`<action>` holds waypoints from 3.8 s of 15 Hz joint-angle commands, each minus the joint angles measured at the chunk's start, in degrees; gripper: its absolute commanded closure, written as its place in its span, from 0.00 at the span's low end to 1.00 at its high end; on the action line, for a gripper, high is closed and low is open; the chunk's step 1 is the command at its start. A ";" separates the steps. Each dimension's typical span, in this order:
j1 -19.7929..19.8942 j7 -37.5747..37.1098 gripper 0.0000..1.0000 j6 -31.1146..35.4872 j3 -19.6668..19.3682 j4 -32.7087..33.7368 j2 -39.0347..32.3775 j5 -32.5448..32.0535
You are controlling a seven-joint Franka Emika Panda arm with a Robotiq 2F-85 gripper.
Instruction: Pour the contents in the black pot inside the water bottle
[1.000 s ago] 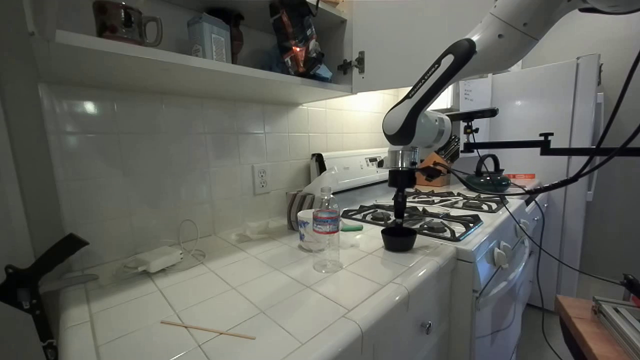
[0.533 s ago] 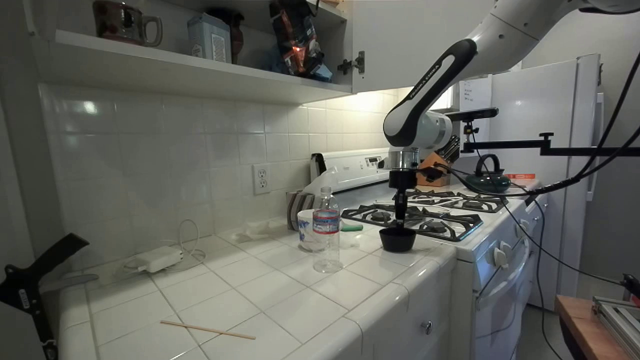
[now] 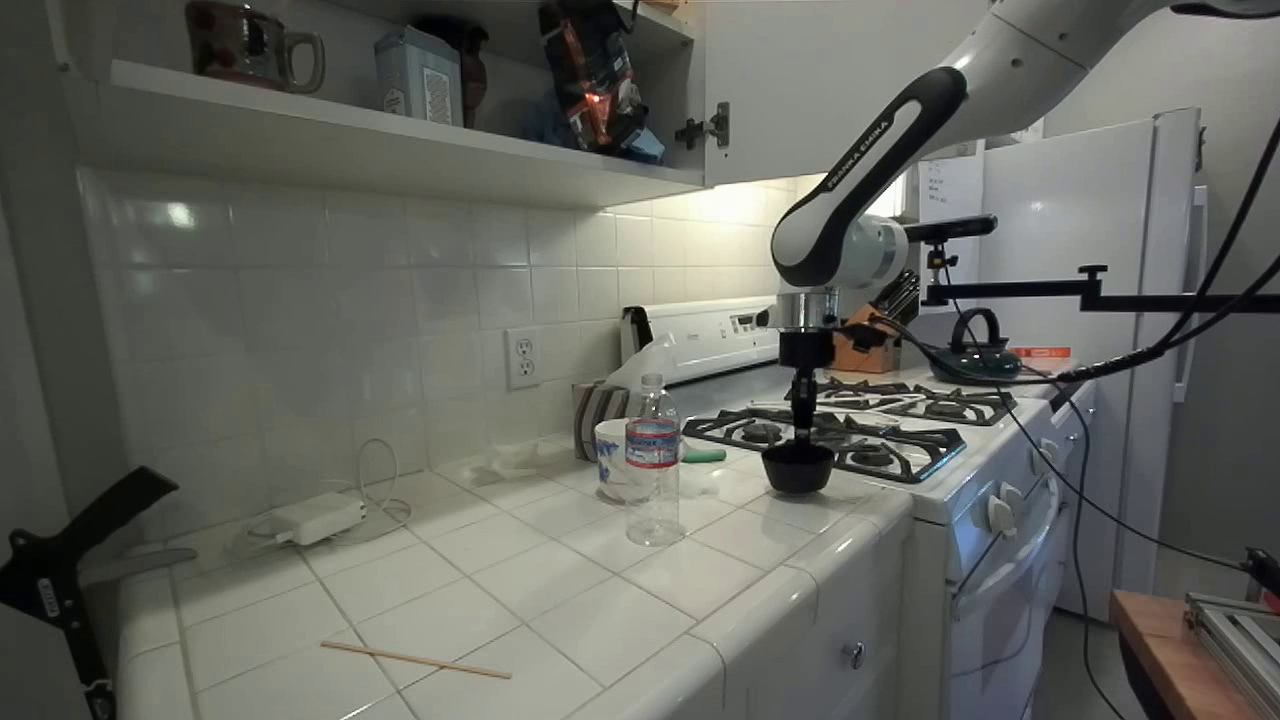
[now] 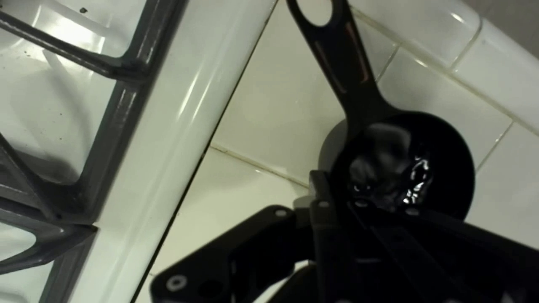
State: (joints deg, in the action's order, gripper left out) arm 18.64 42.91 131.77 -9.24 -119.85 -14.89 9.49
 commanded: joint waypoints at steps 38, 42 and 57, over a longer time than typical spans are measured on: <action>-8.96 0.18 0.99 -16.06 2.04 12.12 8.44 -5.59; -9.24 0.49 0.99 -17.86 2.72 15.81 7.37 -5.79; -11.07 0.31 0.99 -24.57 5.22 28.48 3.58 -8.59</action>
State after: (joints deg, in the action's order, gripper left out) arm 7.89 43.18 109.22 -4.48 -95.05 -9.79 2.69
